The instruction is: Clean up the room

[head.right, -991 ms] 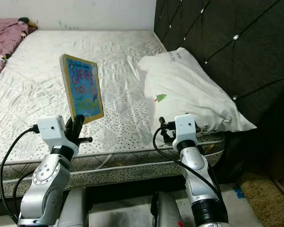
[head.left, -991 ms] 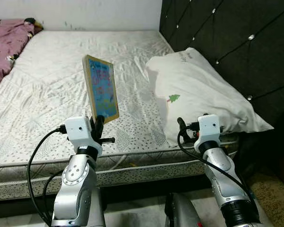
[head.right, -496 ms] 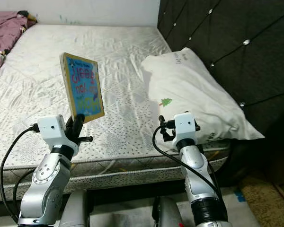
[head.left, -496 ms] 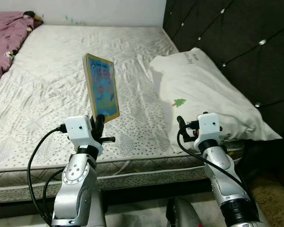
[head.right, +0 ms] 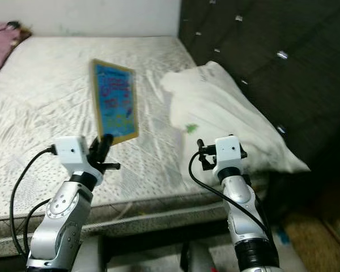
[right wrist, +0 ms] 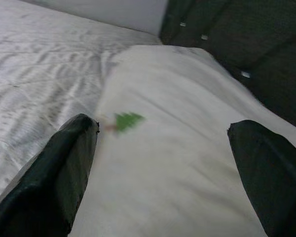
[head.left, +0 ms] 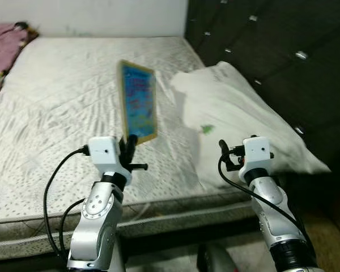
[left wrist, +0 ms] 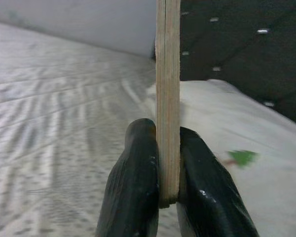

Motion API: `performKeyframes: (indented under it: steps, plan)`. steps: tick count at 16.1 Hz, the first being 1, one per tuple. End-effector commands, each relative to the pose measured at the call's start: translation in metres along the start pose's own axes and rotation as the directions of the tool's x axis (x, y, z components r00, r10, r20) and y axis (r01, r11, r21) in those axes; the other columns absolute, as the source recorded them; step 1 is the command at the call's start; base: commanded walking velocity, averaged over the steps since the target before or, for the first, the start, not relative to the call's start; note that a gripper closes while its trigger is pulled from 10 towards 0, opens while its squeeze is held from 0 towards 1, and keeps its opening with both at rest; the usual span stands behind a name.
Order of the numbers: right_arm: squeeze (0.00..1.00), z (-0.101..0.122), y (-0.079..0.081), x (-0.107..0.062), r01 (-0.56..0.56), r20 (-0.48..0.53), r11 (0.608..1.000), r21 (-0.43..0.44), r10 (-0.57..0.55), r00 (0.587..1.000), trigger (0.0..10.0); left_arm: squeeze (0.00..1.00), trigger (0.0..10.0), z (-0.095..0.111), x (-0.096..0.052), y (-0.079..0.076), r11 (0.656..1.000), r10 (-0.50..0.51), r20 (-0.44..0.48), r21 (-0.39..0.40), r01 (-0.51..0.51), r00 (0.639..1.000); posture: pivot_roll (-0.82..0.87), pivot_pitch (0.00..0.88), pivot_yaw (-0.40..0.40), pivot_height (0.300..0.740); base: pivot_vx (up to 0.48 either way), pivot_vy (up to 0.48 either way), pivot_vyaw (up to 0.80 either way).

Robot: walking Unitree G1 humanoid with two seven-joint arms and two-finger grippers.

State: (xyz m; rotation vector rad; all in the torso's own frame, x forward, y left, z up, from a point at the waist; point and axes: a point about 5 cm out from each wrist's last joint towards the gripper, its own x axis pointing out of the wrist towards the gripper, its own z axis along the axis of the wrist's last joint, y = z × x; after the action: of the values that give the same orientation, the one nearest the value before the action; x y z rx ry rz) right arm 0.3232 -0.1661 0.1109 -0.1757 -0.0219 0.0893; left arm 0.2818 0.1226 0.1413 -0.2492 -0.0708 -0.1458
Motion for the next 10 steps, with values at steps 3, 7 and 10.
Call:
performKeyframes:
  steps: [3, 7, 10]
  plan:
    - [0.00, 0.002, 0.005, 0.002, -0.011, 0.008, 1.000, 0.020, 0.011, 1.000, 10.0, 0.00, 10.0, 0.010, 0.003, 0.000, 0.999, 0.037, 0.047, 0.009, -0.037, 0.998, -0.02, 0.048, -0.044, 0.570, 0.085, 0.000, 0.16]
    - [0.00, 0.002, 0.006, 0.001, -0.019, 0.011, 1.000, 0.019, 0.019, 1.000, 10.0, 0.00, 10.0, 0.006, 0.004, 0.004, 0.997, 0.070, 0.023, 0.010, -0.070, 0.997, -0.02, 0.049, -0.043, 0.570, 0.000, 0.000, 0.00]
    - [0.00, 0.002, 0.006, 0.001, -0.026, 0.013, 0.999, 0.020, 0.025, 1.000, 10.0, 0.00, 10.0, 0.000, 0.008, 0.010, 0.994, 0.111, -0.019, 0.002, -0.111, 0.994, -0.02, 0.051, -0.046, 0.545, 0.000, 0.000, 0.00]
